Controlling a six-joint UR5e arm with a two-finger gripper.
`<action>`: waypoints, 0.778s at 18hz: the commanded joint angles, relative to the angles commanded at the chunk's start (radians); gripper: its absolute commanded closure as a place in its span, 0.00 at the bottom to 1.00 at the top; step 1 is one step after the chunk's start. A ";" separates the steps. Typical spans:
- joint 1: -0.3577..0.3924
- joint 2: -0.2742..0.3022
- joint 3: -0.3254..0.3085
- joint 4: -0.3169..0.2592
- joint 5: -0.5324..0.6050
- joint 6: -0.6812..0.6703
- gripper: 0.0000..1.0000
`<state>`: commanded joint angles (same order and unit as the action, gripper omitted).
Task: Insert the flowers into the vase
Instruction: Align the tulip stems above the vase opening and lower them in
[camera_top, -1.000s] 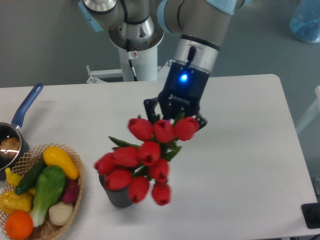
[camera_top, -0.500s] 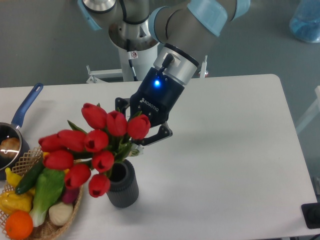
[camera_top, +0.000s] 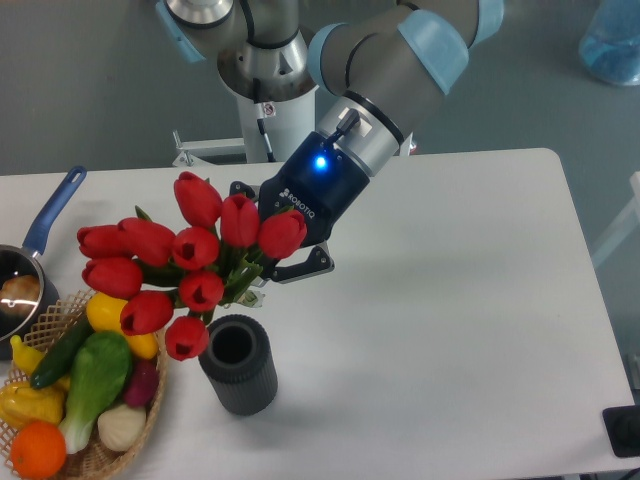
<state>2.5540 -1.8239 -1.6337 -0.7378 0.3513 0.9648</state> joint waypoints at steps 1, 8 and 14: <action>0.011 0.000 0.000 0.002 -0.005 0.015 0.96; 0.012 -0.037 -0.011 0.003 -0.084 0.150 0.96; 0.014 -0.058 -0.034 0.002 -0.195 0.209 0.96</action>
<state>2.5679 -1.8822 -1.6674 -0.7363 0.1565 1.1735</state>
